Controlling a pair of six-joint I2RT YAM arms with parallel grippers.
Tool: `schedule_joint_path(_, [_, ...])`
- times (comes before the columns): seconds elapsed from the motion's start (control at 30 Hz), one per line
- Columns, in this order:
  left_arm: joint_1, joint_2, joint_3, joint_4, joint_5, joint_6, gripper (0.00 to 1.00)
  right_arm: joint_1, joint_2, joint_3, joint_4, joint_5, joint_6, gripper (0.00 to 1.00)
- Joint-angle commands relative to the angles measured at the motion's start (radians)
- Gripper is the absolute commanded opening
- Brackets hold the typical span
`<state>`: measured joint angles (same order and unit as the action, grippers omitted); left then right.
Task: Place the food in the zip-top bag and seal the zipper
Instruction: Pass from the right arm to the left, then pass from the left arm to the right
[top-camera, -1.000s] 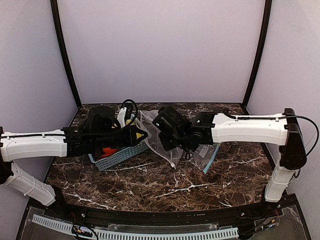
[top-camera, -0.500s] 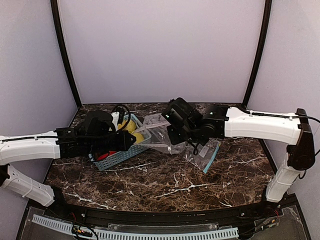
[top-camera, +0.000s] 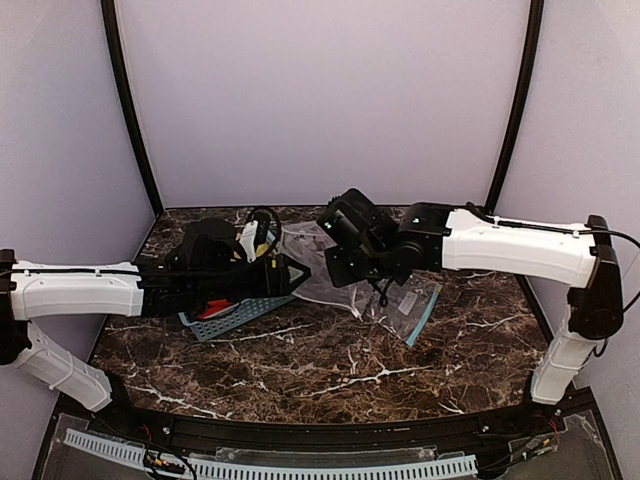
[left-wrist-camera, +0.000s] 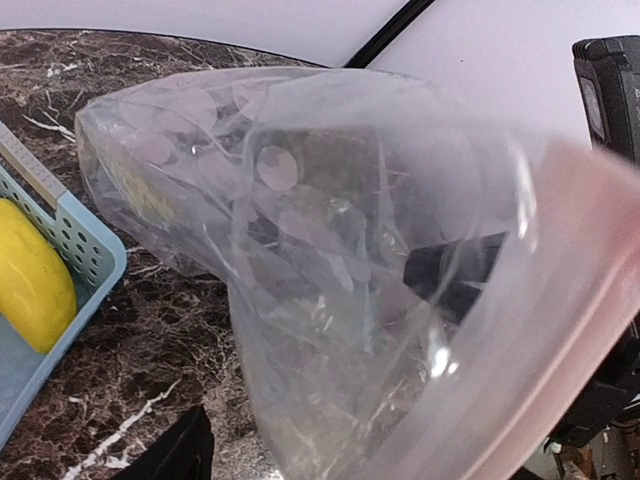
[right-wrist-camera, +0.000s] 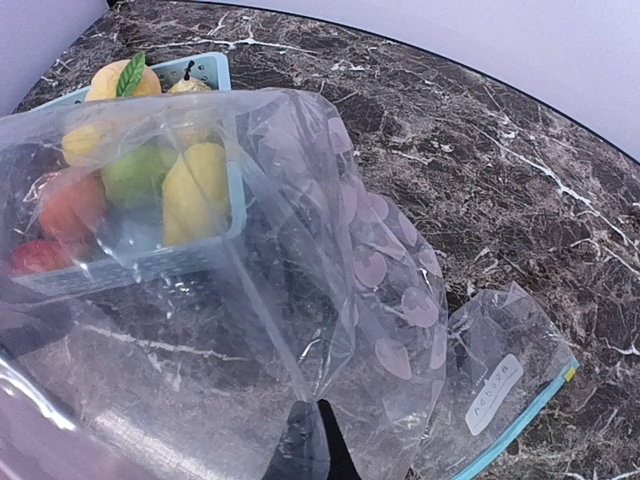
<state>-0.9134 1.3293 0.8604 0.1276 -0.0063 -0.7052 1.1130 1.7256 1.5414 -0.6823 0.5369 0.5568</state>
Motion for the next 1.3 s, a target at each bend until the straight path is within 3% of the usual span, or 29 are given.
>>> schedule_joint_path(0.0, [0.004,0.015,-0.043,0.107,0.079,-0.059,0.73,0.003,0.029,0.051,0.016,-0.009,0.006,0.00])
schedule_joint_path(0.1, [0.004,0.022,-0.047,0.110,0.083,-0.082,0.64,0.004,0.037,0.065,0.016,-0.013,0.000,0.00])
schedule_joint_path(0.17, [0.004,0.021,-0.047,0.085,0.063,-0.088,0.45,0.001,0.034,0.064,0.015,-0.022,-0.001,0.02])
schedule_joint_path(0.2, [0.005,0.018,-0.047,0.075,0.047,-0.089,0.29,0.000,0.030,0.060,0.018,-0.037,-0.008,0.04])
schedule_joint_path(0.27, [0.004,0.017,-0.042,0.036,0.025,-0.087,0.12,0.002,0.015,0.041,0.048,-0.086,-0.048,0.14])
schedule_joint_path(0.33, [0.004,0.018,-0.036,0.005,0.019,-0.085,0.03,0.001,-0.016,0.008,0.099,-0.157,-0.099,0.26])
schedule_joint_path(0.47, [0.005,0.019,-0.030,-0.001,0.028,-0.081,0.01,0.002,-0.104,-0.079,0.210,-0.275,-0.172,0.45])
schedule_joint_path(0.57, [0.004,0.015,-0.025,0.002,0.030,-0.074,0.01,0.002,-0.141,-0.107,0.214,-0.277,-0.193,0.46])
schedule_joint_path(0.73, [0.004,0.017,-0.016,-0.014,0.029,-0.063,0.01,0.005,-0.147,-0.104,0.190,-0.237,-0.205,0.37])
schedule_joint_path(1.07, [0.004,0.002,-0.027,-0.040,-0.005,-0.047,0.01,0.005,-0.143,-0.109,0.191,-0.236,-0.207,0.03])
schedule_joint_path(1.17, [0.010,0.000,-0.038,-0.092,-0.039,-0.032,0.01,0.004,-0.155,-0.102,0.176,-0.225,-0.196,0.00])
schedule_joint_path(1.23, [0.015,-0.002,-0.049,-0.103,-0.045,-0.016,0.09,0.005,-0.157,-0.091,0.160,-0.212,-0.186,0.00])
schedule_joint_path(1.27, [0.015,-0.007,-0.054,-0.096,-0.023,-0.003,0.20,0.005,-0.155,-0.084,0.150,-0.205,-0.183,0.00])
